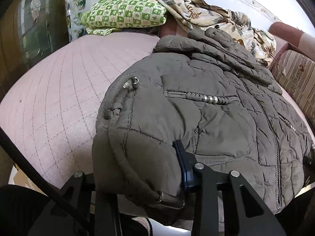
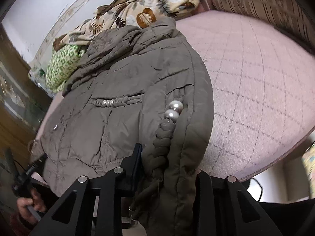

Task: Fold large clothes

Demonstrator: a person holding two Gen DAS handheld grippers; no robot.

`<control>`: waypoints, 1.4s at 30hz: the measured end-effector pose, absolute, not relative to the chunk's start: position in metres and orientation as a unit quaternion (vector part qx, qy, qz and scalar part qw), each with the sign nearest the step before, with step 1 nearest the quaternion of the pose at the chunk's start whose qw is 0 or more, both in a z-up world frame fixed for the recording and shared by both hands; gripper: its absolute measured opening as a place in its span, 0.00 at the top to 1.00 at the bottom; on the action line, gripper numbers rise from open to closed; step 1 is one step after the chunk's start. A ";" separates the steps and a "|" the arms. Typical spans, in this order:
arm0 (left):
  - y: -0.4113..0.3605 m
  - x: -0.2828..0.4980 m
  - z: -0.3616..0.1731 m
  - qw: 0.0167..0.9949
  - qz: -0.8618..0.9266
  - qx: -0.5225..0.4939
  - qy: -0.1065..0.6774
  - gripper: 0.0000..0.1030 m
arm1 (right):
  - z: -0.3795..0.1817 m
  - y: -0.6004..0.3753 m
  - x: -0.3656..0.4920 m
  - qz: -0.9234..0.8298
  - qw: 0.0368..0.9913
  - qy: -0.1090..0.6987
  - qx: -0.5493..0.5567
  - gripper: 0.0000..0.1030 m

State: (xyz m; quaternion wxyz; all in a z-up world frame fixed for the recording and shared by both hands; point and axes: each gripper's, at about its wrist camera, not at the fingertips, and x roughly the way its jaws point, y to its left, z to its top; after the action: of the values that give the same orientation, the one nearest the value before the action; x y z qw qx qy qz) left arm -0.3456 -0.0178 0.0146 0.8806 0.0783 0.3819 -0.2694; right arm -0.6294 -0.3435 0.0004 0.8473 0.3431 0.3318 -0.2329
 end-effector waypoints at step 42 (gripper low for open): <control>-0.026 -0.350 0.012 0.891 -0.243 0.127 0.361 0.55 | 0.002 -0.340 -0.622 -0.249 0.847 0.342 0.323 0.69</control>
State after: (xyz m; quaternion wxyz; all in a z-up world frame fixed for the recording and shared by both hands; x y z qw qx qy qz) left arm -0.3501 -0.0260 0.0116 0.8914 0.1272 0.3610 -0.2426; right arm -0.6220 -0.3397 0.0022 0.8468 0.3228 0.3418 -0.2490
